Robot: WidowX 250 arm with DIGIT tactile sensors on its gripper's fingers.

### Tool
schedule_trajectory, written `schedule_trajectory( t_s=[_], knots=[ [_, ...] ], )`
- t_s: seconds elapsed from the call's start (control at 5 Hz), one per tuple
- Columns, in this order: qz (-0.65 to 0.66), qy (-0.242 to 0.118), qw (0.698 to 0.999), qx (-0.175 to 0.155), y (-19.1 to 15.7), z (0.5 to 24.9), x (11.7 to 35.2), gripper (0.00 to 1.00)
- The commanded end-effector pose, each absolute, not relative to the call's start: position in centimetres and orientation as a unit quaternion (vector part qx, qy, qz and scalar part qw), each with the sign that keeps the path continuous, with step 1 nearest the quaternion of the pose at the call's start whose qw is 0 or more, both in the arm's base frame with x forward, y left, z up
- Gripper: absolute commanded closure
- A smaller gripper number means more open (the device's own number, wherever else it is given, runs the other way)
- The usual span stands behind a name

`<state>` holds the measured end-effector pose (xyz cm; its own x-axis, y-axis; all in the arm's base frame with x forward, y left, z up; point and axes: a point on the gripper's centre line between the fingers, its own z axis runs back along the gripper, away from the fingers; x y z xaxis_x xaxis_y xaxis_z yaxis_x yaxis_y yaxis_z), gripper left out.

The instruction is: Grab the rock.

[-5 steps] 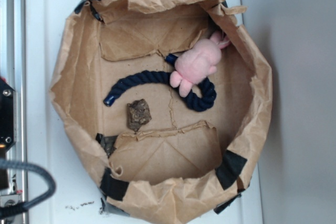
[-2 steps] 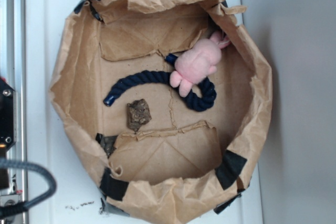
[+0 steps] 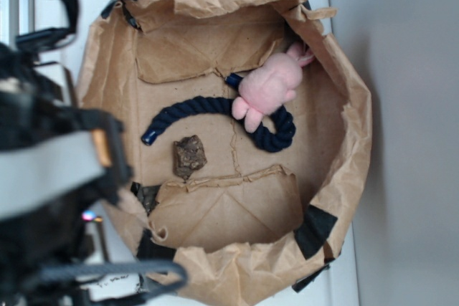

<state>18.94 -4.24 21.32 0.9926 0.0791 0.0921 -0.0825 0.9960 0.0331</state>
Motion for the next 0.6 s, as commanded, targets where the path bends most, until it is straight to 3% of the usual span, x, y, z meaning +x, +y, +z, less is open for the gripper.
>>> schedule_trajectory(
  t_s=[0.0,0.4],
  knots=[
    [0.030,-0.071,0.997,0.010,-5.8,21.9,22.7,0.00],
    [-0.006,-0.055,0.998,-0.026,-4.7,20.6,25.4,0.00]
  ],
)
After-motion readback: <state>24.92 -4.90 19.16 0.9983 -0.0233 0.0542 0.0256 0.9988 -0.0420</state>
